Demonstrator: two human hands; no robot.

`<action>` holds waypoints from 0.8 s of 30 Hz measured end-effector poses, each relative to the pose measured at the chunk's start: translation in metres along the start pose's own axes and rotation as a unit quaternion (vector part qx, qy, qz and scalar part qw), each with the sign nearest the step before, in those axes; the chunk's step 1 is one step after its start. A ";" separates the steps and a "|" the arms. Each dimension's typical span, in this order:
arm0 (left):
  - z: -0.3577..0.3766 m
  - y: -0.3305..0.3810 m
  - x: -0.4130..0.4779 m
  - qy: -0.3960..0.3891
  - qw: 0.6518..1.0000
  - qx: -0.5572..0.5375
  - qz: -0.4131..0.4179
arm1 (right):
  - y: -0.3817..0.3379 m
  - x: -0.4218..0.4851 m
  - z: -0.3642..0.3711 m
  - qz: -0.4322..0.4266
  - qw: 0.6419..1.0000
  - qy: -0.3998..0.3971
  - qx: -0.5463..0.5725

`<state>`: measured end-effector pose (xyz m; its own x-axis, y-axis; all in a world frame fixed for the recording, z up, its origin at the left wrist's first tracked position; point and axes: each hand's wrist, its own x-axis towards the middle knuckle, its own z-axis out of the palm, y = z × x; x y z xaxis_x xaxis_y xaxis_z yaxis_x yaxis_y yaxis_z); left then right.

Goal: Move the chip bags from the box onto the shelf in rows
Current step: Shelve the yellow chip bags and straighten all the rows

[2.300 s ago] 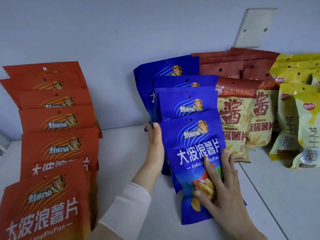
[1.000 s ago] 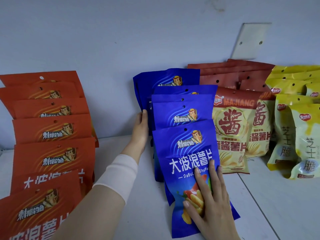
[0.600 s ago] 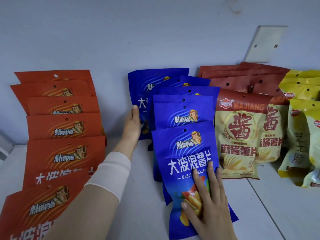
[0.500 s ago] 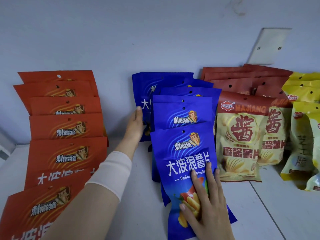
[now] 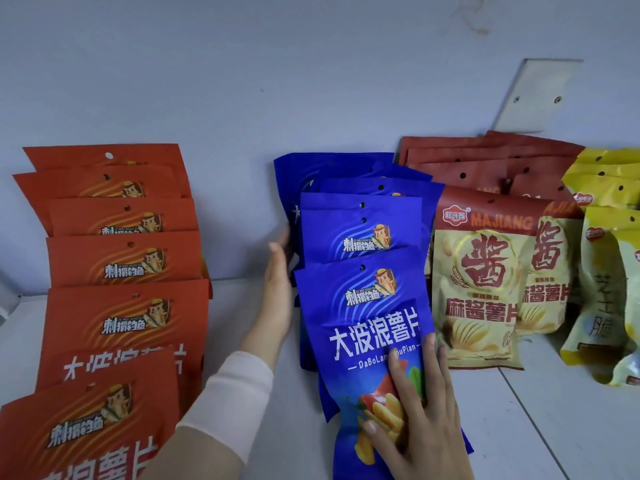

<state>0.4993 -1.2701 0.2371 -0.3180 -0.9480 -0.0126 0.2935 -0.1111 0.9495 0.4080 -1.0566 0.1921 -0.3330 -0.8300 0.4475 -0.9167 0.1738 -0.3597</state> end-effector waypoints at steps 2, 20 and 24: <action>0.008 0.001 -0.006 -0.056 0.998 0.010 -0.037 | -0.004 -0.002 0.000 0.013 1.000 -0.001 0.006; 0.030 -0.001 -0.039 -0.015 0.997 0.055 -0.051 | -0.027 -0.014 0.001 0.104 0.994 -0.015 -0.011; 0.022 -0.012 -0.043 -0.020 0.995 0.044 -0.088 | -0.026 -0.020 -0.004 0.091 0.995 -0.025 -0.027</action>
<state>0.4894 -1.2209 0.2329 -0.3946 -0.9029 -0.1705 0.1509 -0.2467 0.9573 0.4374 -1.0422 0.1961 -0.4848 -0.8074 0.3362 -0.8531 0.3517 -0.3854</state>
